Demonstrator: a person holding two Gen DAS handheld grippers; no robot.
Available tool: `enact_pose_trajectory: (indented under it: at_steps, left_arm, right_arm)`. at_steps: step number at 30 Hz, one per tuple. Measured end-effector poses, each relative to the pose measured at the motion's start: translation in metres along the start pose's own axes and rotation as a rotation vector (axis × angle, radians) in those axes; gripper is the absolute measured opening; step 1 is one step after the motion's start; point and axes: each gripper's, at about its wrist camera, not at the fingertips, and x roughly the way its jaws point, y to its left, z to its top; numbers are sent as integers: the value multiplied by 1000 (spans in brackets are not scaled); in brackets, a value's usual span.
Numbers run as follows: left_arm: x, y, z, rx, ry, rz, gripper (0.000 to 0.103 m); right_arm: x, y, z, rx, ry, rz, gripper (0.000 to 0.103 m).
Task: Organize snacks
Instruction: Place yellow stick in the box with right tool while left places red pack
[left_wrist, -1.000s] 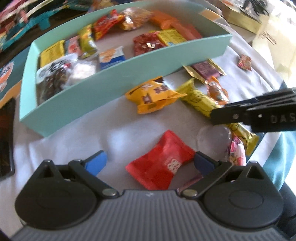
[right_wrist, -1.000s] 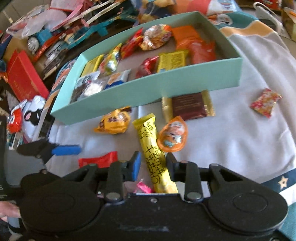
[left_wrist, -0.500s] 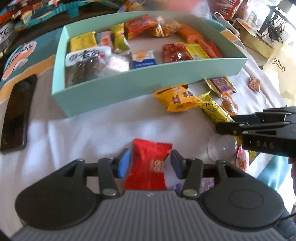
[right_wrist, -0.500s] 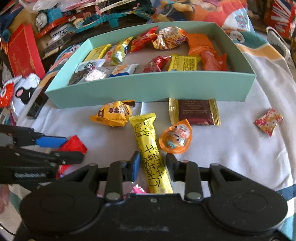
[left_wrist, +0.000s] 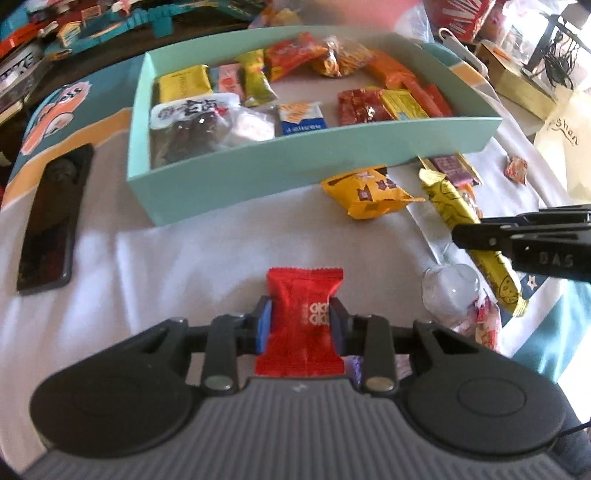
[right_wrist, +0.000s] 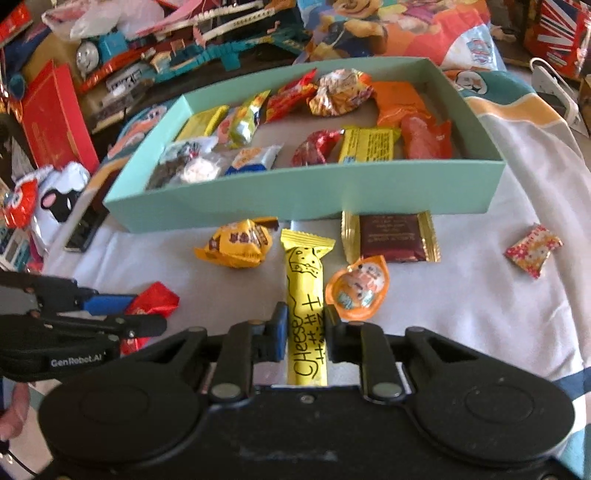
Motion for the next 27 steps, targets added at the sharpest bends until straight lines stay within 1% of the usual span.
enact_pose_trajectory:
  at_steps: [3,7,11,15,21,27]
  left_arm:
    - [-14,4,2,-25,-25,-13,31]
    - [-35,8,12,-50,-79,-21,31]
    - [-52,11,27,-65,-130,-32,31]
    - [-59,13,50,-74,-168,-37,31]
    - [-49,12,84,-78,-185,-37,31]
    - [-19,15,126,-86,-176,-37,32]
  right_arm:
    - [-11,1,4,8,-20,22,19]
    - [-27,7,14,0,-59,52,19]
    - [-38,10,34,7,-100,85,19]
    - [-41,4,60,38,-134,102,19]
    - [-28,-10,100,96,-154,110,19]
    - [2,-24,135,195,-149,122,19]
